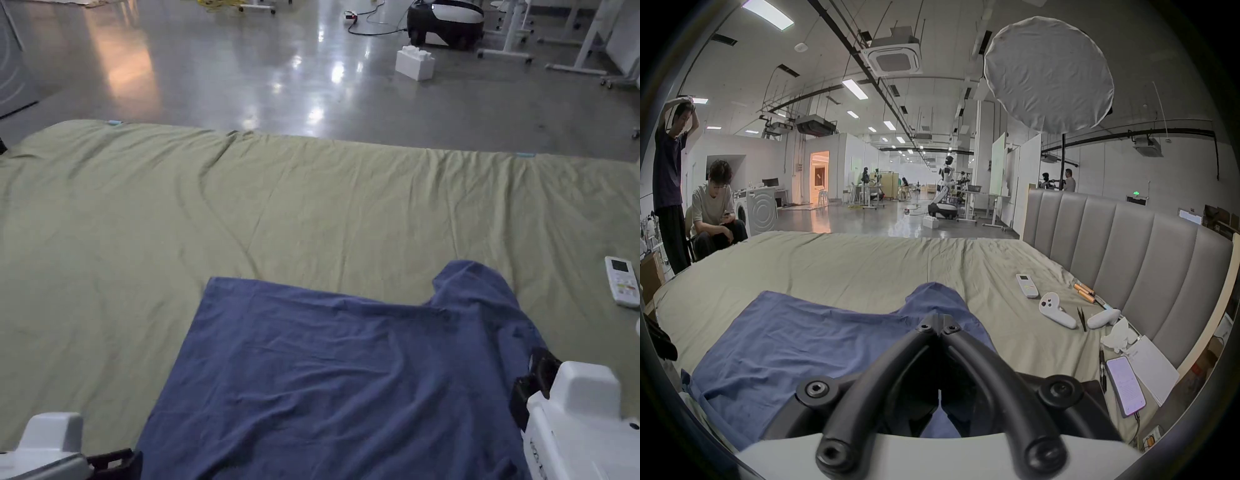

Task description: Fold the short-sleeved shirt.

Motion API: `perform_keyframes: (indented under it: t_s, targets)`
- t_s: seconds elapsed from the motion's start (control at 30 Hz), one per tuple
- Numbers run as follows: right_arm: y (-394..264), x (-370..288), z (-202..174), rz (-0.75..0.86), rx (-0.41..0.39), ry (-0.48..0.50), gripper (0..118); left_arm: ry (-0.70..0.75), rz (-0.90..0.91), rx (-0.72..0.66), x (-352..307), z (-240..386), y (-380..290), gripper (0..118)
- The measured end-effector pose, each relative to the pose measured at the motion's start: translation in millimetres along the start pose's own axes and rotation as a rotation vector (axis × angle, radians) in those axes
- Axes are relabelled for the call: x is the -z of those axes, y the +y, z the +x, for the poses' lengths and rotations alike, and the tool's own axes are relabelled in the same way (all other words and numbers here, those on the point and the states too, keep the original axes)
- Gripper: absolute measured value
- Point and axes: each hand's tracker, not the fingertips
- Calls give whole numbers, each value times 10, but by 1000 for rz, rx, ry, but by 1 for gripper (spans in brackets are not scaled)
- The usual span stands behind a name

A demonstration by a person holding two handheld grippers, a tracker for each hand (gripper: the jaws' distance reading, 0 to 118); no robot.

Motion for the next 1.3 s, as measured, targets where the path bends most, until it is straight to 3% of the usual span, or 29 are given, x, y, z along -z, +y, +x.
perform_keyframes:
  t_s: [0.3, 0.37, 0.43, 0.6, 0.8, 0.93, 1.03, 1.07, 1.13, 1.23, 1.3]
  targets:
    - [-127, -42, 11, -56, -11, 15, 1, 40, -161, -31, 656, 50, -148, 70]
    - [-163, -63, 39, -78, -1, 16, 1, 65, -120, -20, 646, 154, -198, 53]
    - [-171, -120, 69, -81, -3, 9, 1, 59, -119, 28, 610, 258, -208, 51]
    - [-253, -189, 196, -104, 3, 1, 1, 9, -144, 39, 636, 325, -171, 11]
    - [-252, -329, 548, -196, 20, 5, 1, -2, -116, 24, 488, 227, -155, 8]
    - [-365, -364, 843, -402, 35, 0, 2, -15, -84, -12, 332, 159, -136, 8]
    - [-553, -396, 951, -517, 13, -10, 40, -1, -69, 4, 238, 184, -113, 7]
    - [-630, -398, 952, -565, -12, 13, 48, -1, -66, 9, 223, 194, -106, 7]
    - [-833, -403, 956, -647, -22, 22, 49, 4, -62, 16, 233, 190, -93, 7]
    - [-1119, -378, 919, -746, -17, 23, 65, 12, -67, 25, 254, 204, -97, 7]
    - [-1273, -347, 881, -799, -16, 29, 66, 19, -69, 29, 271, 213, -105, 7]
